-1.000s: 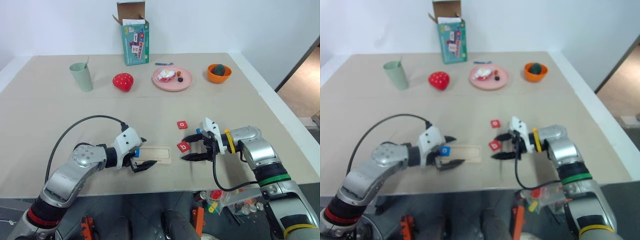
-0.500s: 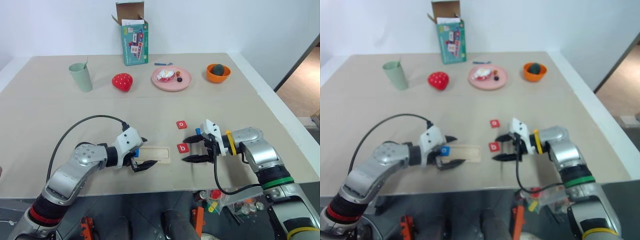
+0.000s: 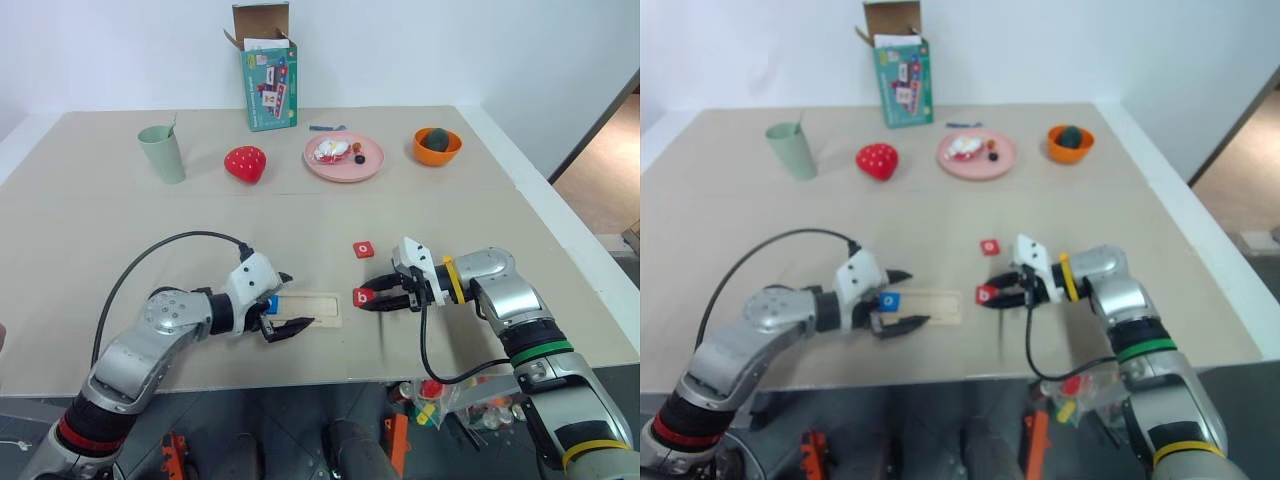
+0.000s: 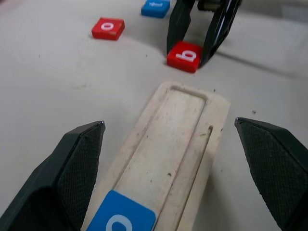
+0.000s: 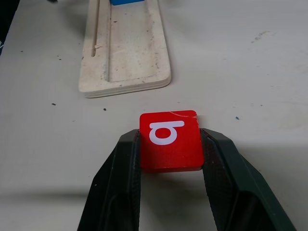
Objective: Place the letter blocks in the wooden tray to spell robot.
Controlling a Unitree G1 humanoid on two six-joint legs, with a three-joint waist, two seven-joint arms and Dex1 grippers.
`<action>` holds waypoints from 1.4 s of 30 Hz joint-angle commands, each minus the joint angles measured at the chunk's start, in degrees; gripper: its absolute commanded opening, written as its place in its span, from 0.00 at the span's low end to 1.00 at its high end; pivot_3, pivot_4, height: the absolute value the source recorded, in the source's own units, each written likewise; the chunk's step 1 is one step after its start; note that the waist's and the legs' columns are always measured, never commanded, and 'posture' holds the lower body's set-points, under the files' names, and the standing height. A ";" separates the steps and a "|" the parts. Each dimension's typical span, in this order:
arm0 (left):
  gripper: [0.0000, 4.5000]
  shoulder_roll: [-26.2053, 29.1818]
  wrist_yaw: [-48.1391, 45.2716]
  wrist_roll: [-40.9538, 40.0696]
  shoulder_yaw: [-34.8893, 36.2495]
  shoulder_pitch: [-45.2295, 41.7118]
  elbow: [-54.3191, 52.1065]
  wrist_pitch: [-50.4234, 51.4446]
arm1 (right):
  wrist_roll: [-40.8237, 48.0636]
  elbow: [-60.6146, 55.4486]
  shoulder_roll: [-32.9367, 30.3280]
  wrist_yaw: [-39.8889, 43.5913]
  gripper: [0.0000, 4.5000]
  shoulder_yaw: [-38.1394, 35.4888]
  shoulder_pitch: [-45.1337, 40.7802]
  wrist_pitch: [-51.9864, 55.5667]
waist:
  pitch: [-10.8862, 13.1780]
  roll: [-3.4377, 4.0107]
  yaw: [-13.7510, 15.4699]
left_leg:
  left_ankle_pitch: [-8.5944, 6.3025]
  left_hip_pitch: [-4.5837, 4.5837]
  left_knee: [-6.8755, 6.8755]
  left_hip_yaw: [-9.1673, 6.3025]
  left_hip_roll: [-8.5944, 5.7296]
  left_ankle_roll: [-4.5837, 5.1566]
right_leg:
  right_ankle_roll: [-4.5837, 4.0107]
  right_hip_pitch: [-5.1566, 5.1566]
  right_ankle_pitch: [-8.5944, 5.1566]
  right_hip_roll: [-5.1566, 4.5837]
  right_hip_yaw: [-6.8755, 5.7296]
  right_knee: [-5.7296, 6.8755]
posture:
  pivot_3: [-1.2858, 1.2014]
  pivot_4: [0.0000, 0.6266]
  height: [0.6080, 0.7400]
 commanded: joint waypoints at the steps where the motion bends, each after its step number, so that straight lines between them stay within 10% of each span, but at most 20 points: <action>1: 1.00 0.66 -3.24 -5.35 7.81 3.95 -1.59 -4.30 | 1.25 -3.38 -1.40 0.83 0.27 -1.43 0.24 0.45 | 0.00 0.00 -0.03 | 0.00 0.00 -0.01 0.01 0.02 0.00 | -0.01 -0.02 0.00 0.01 0.00 0.00 | 0.52 0.24 1.00; 15: 1.00 4.52 -13.84 -9.14 22.40 11.05 8.81 -21.33 | 2.36 -21.25 4.52 -6.43 0.27 5.09 -3.92 20.97 | 0.04 0.06 -0.05 | 0.04 -0.04 -0.01 -0.04 0.15 -0.07 | -0.21 -0.10 0.02 0.11 -0.18 0.01 | 0.52 0.24 1.00; 42: 1.00 2.20 -12.70 -12.61 22.20 20.40 4.63 -25.95 | -0.14 -24.12 13.16 -14.61 0.27 9.36 -5.91 27.33 | 0.04 0.07 -0.04 | -0.04 -0.18 -0.03 -0.04 0.26 -0.22 | -0.22 -0.24 -0.03 0.16 -0.19 0.01 | 0.52 0.24 1.00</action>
